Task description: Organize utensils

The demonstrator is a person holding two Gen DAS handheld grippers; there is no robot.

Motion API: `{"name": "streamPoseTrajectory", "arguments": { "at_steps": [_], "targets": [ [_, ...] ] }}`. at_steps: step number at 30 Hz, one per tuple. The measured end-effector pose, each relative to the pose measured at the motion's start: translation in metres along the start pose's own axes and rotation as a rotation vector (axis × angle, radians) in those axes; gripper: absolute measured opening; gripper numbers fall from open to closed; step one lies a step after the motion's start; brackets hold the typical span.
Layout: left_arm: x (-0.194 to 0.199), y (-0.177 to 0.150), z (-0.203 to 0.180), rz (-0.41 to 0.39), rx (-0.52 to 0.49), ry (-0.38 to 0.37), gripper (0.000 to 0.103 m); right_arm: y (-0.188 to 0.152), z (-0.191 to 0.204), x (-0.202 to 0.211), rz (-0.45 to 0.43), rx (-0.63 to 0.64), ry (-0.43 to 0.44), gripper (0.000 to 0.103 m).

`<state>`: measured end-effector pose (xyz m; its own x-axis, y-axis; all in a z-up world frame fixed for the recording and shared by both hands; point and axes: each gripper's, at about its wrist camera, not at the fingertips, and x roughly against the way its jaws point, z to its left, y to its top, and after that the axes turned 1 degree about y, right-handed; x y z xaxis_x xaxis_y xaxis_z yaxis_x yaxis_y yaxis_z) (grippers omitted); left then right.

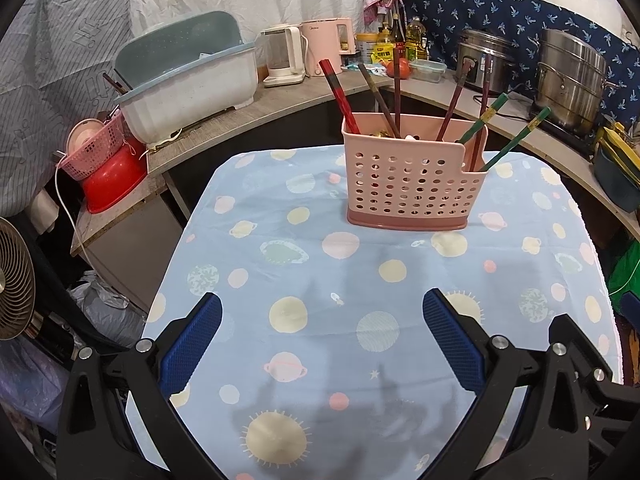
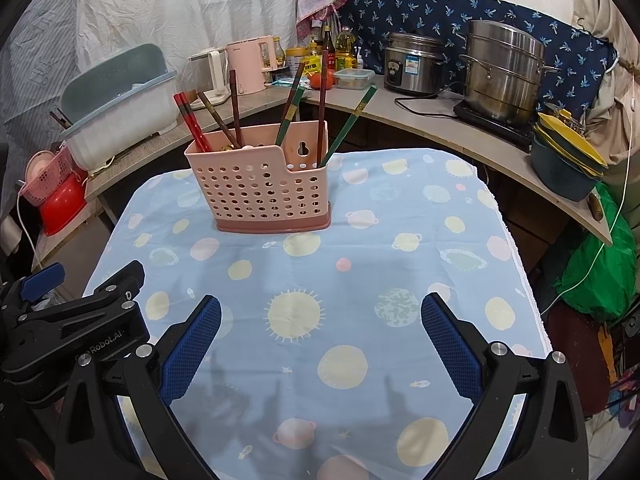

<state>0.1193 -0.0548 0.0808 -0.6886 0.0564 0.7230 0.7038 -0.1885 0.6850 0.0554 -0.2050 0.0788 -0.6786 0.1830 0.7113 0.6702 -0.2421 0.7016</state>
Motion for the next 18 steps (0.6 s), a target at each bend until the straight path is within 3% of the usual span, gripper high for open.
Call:
{"name": "streamPoseTrajectory", "arguments": {
  "at_steps": [18],
  "targets": [
    [-0.0016,-0.0011,0.0004,0.004,0.000,0.005,0.096,-0.0005,0.0015,0.0006,0.001,0.001,-0.003,0.097]
  ]
}}
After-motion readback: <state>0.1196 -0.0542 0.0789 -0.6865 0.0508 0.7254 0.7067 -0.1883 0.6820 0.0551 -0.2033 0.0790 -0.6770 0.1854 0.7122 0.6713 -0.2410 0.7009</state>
